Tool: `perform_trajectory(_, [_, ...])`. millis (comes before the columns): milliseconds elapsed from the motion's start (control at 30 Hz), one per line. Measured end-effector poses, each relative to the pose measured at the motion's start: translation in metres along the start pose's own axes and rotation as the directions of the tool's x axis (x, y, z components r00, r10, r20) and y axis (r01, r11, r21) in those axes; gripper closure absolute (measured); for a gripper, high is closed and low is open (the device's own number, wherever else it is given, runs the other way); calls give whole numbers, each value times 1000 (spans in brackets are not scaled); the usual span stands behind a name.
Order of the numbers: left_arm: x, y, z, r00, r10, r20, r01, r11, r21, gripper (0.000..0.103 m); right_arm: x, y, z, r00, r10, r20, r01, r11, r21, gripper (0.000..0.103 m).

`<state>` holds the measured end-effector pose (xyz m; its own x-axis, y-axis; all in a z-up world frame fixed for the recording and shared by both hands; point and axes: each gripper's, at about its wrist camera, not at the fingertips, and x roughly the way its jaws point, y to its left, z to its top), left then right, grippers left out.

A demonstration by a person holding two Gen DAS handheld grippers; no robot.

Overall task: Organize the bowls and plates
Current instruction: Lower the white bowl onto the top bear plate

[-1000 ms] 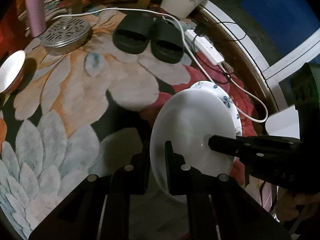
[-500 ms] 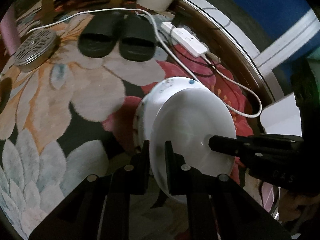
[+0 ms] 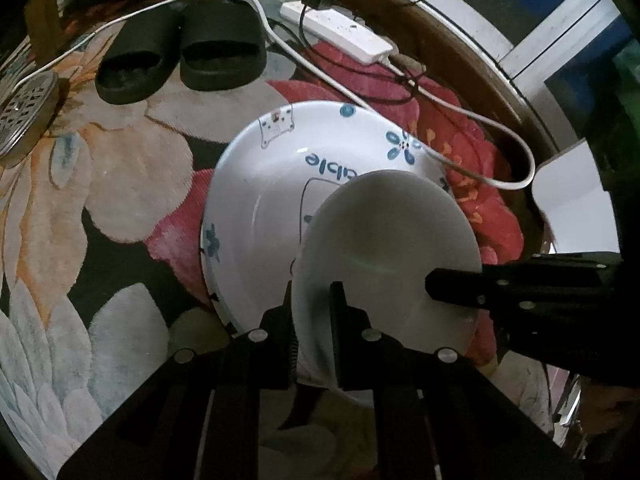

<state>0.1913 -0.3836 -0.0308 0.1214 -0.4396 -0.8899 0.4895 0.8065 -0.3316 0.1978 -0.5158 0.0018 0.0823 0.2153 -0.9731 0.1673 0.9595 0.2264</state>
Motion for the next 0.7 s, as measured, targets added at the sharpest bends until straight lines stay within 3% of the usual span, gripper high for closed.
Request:
perform_trajectory(500, [14,-4,-2,998,41,-49,-40,999,26,89,15,-3,-3,999,-10,-47,10,1000,4,90])
perform_trajectory(700, [14,-3,-2,998,18,-58,-18,1000,12,85,17,-4,-3,998,2,-56,-1,1000,16,88])
